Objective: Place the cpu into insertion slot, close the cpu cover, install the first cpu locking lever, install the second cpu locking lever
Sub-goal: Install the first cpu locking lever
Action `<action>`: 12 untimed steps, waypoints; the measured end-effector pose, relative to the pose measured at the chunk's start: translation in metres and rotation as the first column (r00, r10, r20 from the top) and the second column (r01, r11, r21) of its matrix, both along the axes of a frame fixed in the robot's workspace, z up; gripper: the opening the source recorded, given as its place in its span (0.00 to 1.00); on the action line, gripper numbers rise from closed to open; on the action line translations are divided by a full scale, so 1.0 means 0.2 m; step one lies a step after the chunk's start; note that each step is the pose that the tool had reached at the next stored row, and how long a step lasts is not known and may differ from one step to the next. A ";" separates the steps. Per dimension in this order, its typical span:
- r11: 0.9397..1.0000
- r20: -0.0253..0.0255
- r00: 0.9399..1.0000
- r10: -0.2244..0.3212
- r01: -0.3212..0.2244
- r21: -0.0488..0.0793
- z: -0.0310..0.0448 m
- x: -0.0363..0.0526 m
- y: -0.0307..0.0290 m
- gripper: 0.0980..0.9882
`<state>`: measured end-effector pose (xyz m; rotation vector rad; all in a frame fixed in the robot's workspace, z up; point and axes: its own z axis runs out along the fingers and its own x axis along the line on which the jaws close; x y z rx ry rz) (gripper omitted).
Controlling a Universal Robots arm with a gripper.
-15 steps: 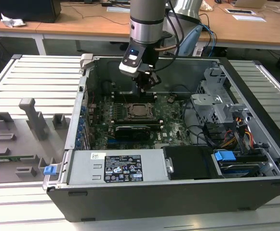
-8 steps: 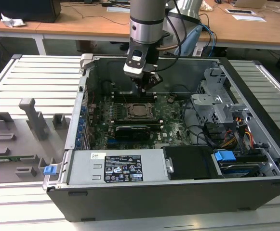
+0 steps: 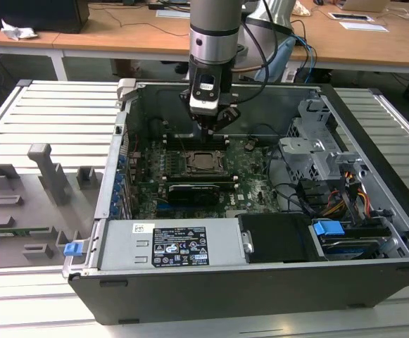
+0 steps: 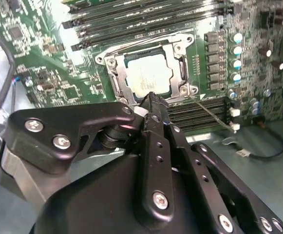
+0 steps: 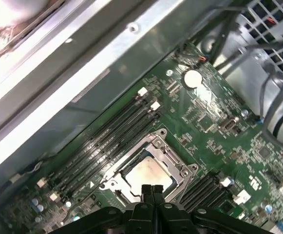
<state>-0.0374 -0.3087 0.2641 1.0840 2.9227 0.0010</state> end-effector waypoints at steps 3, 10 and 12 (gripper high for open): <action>0.998 0.000 0.998 0.060 -0.060 0.000 0.000 0.000 0.000 0.01; 0.972 0.000 0.972 0.234 -0.234 0.000 0.000 0.000 0.000 0.01; 0.964 0.000 0.964 0.266 -0.266 0.000 0.000 0.001 0.000 0.01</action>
